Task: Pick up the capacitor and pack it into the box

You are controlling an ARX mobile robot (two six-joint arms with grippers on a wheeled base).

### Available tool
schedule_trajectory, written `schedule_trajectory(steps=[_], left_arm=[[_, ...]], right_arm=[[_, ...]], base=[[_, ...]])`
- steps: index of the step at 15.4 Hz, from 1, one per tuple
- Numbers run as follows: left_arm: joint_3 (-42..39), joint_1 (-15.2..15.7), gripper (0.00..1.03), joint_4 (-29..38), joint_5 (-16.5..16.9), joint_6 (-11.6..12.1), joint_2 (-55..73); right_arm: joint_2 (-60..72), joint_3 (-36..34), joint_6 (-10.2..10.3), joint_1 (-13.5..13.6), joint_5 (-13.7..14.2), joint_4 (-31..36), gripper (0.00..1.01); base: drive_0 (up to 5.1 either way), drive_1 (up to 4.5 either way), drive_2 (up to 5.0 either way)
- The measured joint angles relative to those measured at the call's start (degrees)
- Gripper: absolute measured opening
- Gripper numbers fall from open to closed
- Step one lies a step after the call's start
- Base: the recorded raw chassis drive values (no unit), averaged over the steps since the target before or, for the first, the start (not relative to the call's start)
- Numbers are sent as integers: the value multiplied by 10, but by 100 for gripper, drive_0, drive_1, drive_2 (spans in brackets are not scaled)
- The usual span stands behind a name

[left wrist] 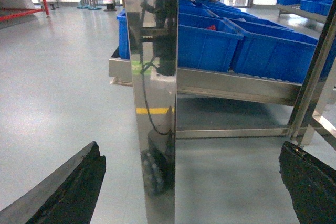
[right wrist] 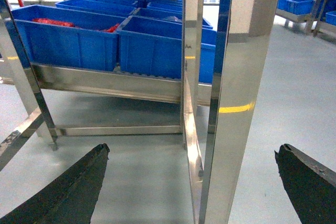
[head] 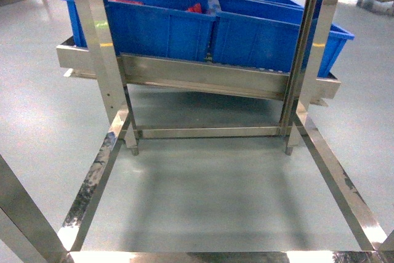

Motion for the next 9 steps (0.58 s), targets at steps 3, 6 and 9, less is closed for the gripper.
schedule_trajectory(steps=[3, 6, 9], left_arm=[[0, 0, 98, 0, 0, 0, 0], [0, 0, 98, -1, 0, 0, 0], [0, 0, 98, -2, 1, 0, 0]], right_arm=[[0, 0, 0, 0, 0, 0, 98], [0, 0, 0, 0, 0, -1, 98], [0, 0, 0, 0, -1, -1, 98]], base=[[0, 0, 0], [0, 0, 0], [0, 0, 0]])
